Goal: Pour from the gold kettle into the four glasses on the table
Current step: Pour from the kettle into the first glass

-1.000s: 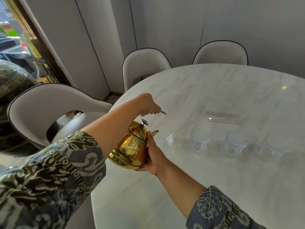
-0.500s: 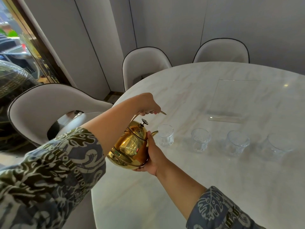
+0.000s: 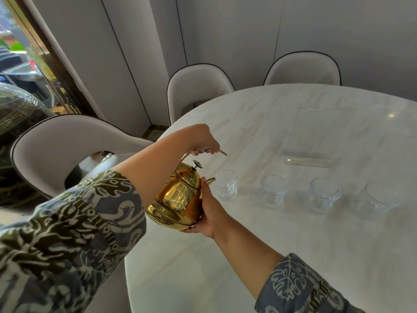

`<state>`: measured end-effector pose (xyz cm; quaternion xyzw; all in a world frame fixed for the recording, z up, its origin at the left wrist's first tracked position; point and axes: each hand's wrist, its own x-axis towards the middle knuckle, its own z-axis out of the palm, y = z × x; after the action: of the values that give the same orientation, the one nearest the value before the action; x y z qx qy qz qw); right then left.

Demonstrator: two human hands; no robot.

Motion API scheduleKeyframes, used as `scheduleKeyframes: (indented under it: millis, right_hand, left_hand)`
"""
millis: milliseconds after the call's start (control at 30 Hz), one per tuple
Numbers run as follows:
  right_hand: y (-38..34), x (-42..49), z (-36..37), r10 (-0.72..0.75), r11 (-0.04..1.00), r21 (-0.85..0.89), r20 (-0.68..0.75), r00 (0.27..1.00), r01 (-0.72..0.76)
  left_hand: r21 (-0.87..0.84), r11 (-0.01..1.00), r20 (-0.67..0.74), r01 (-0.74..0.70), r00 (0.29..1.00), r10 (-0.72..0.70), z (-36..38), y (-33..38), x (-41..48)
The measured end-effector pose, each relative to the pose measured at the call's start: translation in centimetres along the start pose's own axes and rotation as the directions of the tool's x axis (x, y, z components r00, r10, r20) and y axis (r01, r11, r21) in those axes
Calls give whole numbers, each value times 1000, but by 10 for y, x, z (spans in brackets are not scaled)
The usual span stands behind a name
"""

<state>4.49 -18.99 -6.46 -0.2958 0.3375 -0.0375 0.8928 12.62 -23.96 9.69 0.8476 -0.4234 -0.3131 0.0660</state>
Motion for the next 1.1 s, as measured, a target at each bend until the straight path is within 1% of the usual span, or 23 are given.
scheduleKeyframes:
  millis: [333, 433, 633, 767, 933, 1100]
  right_hand:
    - [-3, -5, -1, 18, 1000, -3, -2, 1000, -18]
    - [-3, -6, -3, 3, 1000, -15, 6, 1000, -3]
    - [4, -2, -9, -7, 998, -62, -69, 998, 2]
    - [8, -4, -16, -29, 994, -106, -106, 994, 18]
    - [10, -7, -24, -98, 982, -173, -132, 986, 75]
    - [16, -6, -24, -130, 958, -272, -152, 980, 85]
  left_hand:
    - [0, 1000, 2, 12, 1000, -12, 1, 3, -3]
    - [-18, 1000, 3, 15, 1000, -15, 2, 2, -4]
    - [-69, 996, 20, 60, 998, -59, 6, -5, -9]
    - [-99, 991, -40, 90, 995, -94, 12, -15, -15]
    - [-245, 963, -54, 113, 990, -130, 22, -28, -22]
    - [-398, 917, -233, -25, 970, -75, 35, -50, -33]
